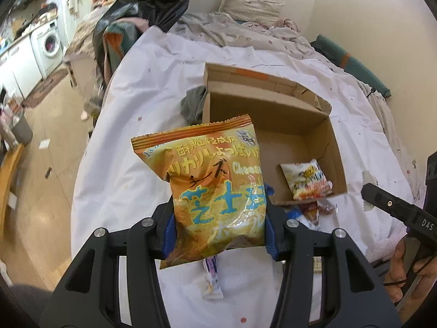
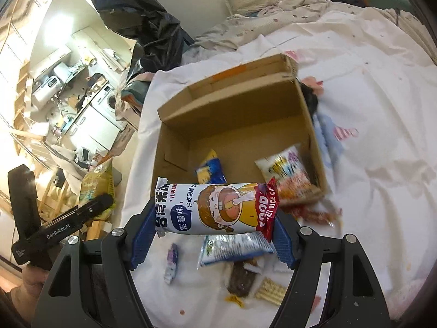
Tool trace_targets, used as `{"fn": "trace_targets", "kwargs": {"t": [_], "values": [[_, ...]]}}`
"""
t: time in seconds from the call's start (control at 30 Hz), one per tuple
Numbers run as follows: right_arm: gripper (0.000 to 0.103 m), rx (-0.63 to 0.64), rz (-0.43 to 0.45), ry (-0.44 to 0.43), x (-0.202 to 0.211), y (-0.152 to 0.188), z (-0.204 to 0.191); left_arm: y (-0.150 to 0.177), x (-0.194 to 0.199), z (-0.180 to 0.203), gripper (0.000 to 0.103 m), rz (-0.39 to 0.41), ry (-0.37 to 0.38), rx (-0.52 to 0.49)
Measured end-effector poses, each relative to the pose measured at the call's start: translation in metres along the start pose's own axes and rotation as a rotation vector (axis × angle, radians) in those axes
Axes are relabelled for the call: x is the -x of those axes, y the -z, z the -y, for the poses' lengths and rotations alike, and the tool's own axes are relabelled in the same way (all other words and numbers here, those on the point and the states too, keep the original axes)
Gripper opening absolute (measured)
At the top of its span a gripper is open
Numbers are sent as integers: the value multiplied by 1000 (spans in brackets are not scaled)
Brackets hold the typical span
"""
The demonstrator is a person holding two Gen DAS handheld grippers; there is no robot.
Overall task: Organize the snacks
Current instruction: 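Lift the orange bag with the left gripper while the right grasps the FOOD rice bar, then lower the orange bag and the FOOD bar into the box and release both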
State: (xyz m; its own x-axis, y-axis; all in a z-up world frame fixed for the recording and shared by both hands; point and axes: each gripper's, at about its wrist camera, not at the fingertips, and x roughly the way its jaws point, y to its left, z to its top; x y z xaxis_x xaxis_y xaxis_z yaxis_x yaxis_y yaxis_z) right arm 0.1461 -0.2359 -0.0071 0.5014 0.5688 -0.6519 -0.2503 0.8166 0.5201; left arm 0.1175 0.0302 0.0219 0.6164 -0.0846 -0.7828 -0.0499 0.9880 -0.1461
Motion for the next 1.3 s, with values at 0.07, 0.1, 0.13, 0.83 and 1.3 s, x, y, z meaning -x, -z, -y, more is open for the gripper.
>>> {"fn": "trace_targets", "kwargs": {"t": [0.07, 0.1, 0.13, 0.83, 1.3], "values": [[76, -2, 4, 0, -7, -8, 0, -8, -4, 5, 47, 7, -4, -13], [76, -1, 4, 3, -10, -12, 0, -15, -7, 8, 47, 10, -3, -23], [76, 3, 3, 9, -13, -15, 1, -19, -10, 11, 47, 11, -2, -29], [76, 1, -48, 100, -74, -62, 31, -50, -96, 53, 47, -9, -21, -133], [77, -25, -128, 145, -98, -56, 41, -49, -113, 47, 47, -34, -19, -136]]}}
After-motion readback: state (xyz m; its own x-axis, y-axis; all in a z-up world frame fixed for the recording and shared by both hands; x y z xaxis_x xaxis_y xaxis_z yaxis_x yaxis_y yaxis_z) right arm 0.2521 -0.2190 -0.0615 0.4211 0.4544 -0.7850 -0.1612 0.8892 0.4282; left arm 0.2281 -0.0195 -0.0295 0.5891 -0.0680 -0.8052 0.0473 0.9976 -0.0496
